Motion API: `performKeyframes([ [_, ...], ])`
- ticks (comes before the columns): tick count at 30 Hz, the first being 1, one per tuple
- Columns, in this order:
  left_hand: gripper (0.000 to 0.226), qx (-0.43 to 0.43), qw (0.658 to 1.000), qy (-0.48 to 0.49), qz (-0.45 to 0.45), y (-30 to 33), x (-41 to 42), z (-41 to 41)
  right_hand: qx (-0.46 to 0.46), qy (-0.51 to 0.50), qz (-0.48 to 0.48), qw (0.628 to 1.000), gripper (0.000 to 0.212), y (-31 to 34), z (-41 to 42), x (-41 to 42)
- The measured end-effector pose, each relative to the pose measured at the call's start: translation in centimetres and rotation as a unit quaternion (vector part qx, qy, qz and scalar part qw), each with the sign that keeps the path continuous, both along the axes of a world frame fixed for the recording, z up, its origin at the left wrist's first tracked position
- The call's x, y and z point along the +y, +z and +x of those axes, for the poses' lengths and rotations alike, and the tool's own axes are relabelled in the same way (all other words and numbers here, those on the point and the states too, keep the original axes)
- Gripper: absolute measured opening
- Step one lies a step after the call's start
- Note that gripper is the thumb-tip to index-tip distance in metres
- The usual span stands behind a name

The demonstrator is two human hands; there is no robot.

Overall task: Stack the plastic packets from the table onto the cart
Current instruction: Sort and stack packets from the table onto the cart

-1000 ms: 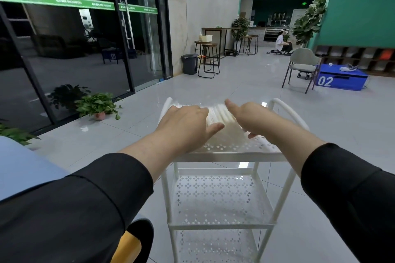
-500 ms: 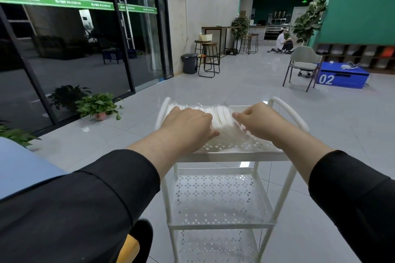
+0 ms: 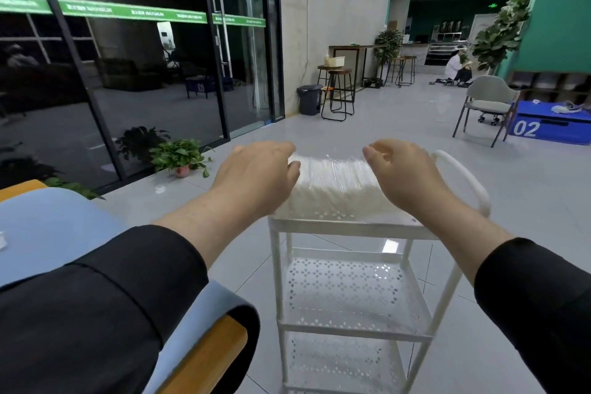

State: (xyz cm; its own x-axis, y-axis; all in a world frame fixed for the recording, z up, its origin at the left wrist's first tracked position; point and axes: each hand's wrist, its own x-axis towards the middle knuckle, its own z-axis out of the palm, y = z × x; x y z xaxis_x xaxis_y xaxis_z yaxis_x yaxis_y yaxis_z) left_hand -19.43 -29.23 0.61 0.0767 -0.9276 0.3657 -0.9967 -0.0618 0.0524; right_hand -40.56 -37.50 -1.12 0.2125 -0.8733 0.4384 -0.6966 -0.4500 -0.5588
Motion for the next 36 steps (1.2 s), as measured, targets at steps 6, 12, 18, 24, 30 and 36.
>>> performKeyframes([
  [6, 0.039, 0.017, 0.995, 0.097, -0.026, 0.9, 9.6, 7.5, -0.085, 0.191, -0.067, 0.976, 0.025, 1.5, 10.1, 8.0],
  [12, 0.029, 0.022, 0.957, 0.289, -0.016, -0.2, 28.3, 17.4, -0.057, 0.432, -0.038, 0.899, 0.039, 0.4, 24.6, 20.6],
  [18, 0.043, 0.050, 0.894, 0.445, 0.013, -1.5, 46.2, 22.0, -0.001, 0.570, 0.023, 0.821, 0.038, -0.6, 36.2, 31.9],
  [24, 0.045, 0.088, 0.855, 0.510, 0.021, -3.6, 53.9, 25.8, 0.074, 0.629, 0.048, 0.773, 0.033, -2.3, 44.3, 39.6],
  [30, 0.042, 0.149, 0.828, 0.540, 0.023, -6.3, 56.8, 29.8, 0.121, 0.654, 0.077, 0.743, 0.058, -6.0, 46.6, 44.1],
  [36, 0.046, 0.221, 0.836, 0.501, -0.021, -8.2, 57.7, 30.6, 0.168, 0.664, 0.084, 0.724, 0.095, -7.2, 46.4, 44.6],
])
